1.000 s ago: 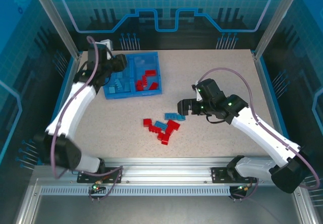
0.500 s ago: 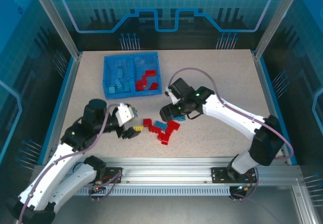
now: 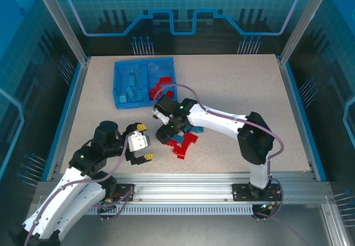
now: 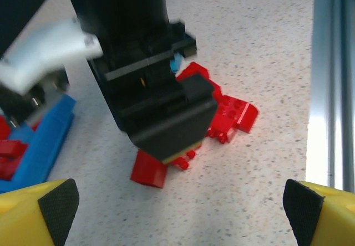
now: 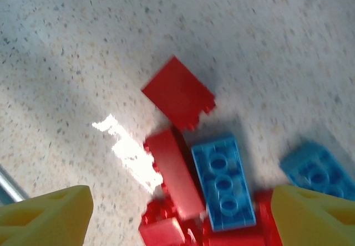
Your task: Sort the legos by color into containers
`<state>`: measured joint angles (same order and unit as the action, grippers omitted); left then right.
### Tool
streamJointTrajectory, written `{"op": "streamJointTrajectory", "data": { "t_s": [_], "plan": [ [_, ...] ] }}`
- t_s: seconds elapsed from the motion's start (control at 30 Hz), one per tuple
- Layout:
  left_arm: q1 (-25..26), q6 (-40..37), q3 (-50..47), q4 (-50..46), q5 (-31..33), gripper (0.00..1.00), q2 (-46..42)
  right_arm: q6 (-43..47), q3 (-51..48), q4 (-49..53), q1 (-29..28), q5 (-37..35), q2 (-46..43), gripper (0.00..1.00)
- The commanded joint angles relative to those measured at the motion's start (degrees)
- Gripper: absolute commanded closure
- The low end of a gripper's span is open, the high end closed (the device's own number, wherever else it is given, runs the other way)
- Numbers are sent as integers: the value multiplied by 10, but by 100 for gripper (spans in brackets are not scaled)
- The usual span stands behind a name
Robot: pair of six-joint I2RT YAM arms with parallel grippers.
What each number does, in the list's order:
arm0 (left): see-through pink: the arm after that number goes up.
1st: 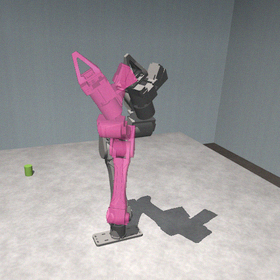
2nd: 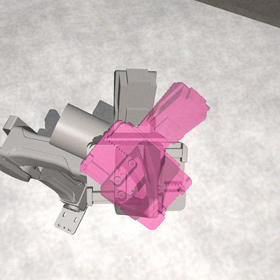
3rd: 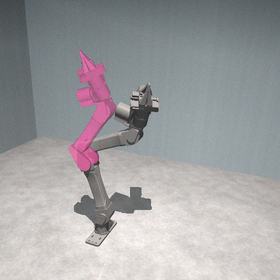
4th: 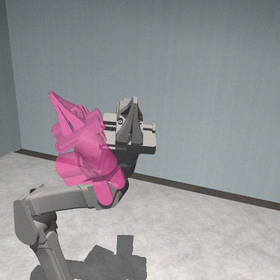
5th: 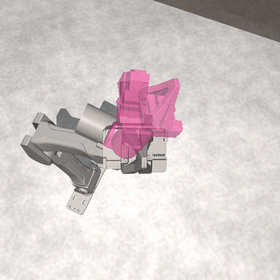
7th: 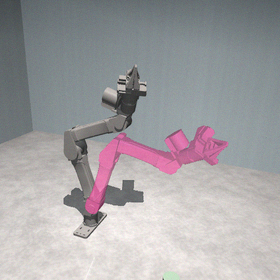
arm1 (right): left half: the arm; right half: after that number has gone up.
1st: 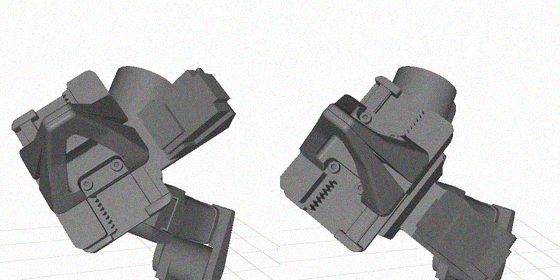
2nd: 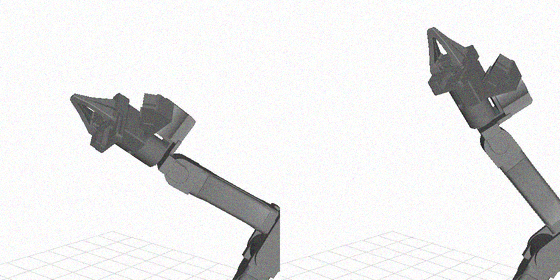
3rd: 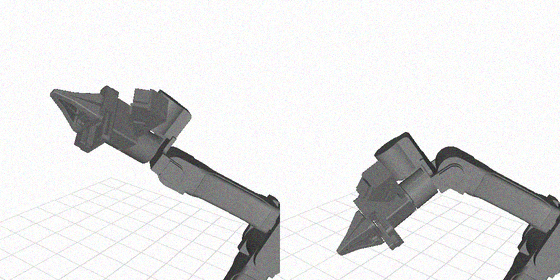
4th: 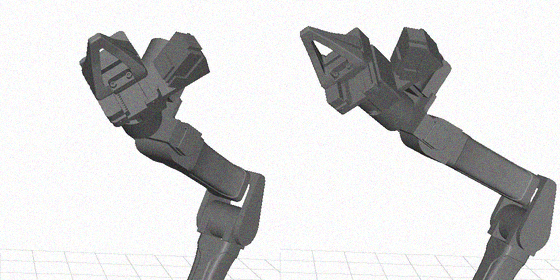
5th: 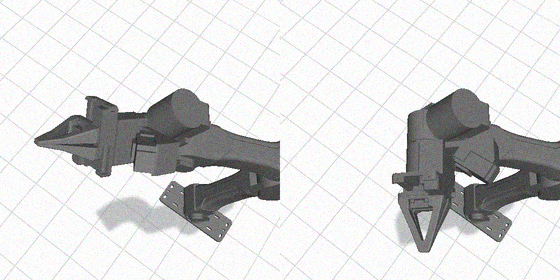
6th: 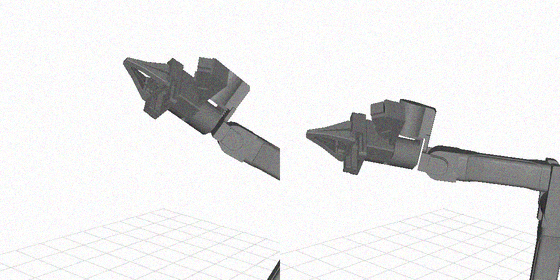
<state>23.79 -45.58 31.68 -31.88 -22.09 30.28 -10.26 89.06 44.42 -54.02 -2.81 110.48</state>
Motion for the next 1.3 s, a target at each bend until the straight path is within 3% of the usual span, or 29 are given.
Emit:
{"op": "streamJointTrajectory", "data": {
  "t_s": [0.0, 0.23, 0.6, 0.87, 1.07, 1.27],
  "plan": [
    [1, -15, -10, -5, 63, 1, -35, 58, 43, -8, -4, -3, 51, 13],
    [1, 14, -43, 37, 71, 1, -102, 95, 105, 7, -3, 34, 135, 18],
    [1, 2, -56, 30, 67, 1, -101, 94, 121, 2, 4, 51, 180, 51],
    [0, 3, -61, 39, 73, 1, -101, 84, 114, -11, 25, 48, 145, 69],
    [0, 14, -64, 59, 78, 1, -110, 54, 118, -40, 50, 45, 80, 76],
    [-1, 63, -76, 119, 118, 1, -125, 4, 147, -101, 85, -33, 15, 76]
  ]
}}
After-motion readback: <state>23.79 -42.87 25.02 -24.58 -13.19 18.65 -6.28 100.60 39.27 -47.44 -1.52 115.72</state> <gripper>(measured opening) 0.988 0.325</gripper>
